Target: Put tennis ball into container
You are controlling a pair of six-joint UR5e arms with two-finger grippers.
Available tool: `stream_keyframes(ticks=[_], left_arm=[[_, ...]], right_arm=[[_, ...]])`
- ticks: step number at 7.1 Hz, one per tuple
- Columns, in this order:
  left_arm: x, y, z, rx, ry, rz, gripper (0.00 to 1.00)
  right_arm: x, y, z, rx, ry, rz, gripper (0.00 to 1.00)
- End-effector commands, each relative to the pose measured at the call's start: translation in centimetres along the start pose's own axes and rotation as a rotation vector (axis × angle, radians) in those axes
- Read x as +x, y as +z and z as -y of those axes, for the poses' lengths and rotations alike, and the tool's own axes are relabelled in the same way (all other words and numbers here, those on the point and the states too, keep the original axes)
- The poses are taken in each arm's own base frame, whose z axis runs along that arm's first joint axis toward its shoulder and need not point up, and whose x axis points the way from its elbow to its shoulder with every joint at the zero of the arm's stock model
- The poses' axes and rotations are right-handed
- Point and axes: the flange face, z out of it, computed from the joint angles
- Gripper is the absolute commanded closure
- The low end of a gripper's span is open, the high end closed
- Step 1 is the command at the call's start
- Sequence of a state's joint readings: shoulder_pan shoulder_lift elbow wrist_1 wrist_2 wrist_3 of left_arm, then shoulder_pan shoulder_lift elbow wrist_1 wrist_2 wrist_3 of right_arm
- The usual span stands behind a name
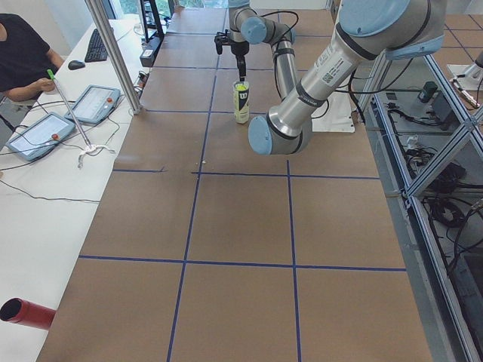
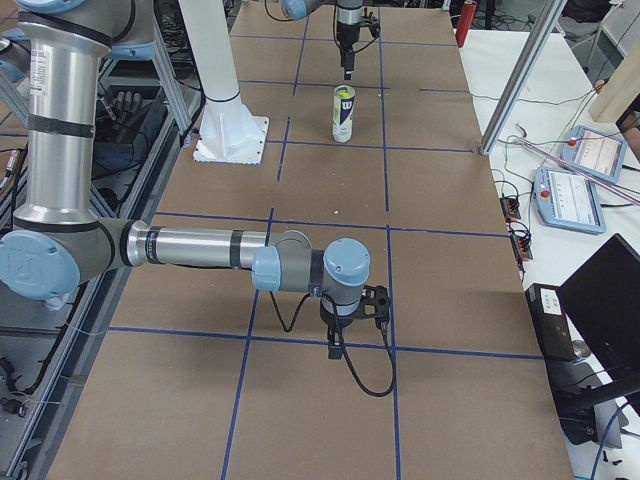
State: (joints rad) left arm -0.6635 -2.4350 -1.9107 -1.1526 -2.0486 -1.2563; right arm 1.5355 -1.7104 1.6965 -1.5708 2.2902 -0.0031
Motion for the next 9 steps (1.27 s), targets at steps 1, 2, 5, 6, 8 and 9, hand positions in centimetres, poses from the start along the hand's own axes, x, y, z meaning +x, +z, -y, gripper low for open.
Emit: stream_keyframes(ticks=[1, 2, 5, 6, 8, 9], left_arm=[[-7.8, 0.3, 3.2, 0.073, 0.216, -0.02, 0.0], [-12.8, -1.4, 7.6, 0.134, 0.338, 0.01, 0.0], [-38.4, -3.0, 14.3, 0.139, 0.454, 0.072, 0.0], [-48.3, -2.8, 14.7, 0.124, 0.481, 0.116, 0.0], [-67.2, -1.9, 17.0, 0.032, 0.327, 0.089, 0.0], [-71.7, -1.5, 16.2, 0.011, 0.34, 0.095, 0.0]], right_arm=[[0.0, 0.0, 0.0, 0.0, 0.0, 0.0, 0.0], [0.0, 0.0, 0.0, 0.0, 0.0, 0.0, 0.0], [0.0, 0.0, 0.0, 0.0, 0.0, 0.0, 0.0], [0.0, 0.0, 0.0, 0.0, 0.0, 0.0, 0.0], [0.0, 0.0, 0.0, 0.0, 0.0, 0.0, 0.0], [0.0, 0.1, 0.0, -0.001, 0.001, 0.0, 0.0]])
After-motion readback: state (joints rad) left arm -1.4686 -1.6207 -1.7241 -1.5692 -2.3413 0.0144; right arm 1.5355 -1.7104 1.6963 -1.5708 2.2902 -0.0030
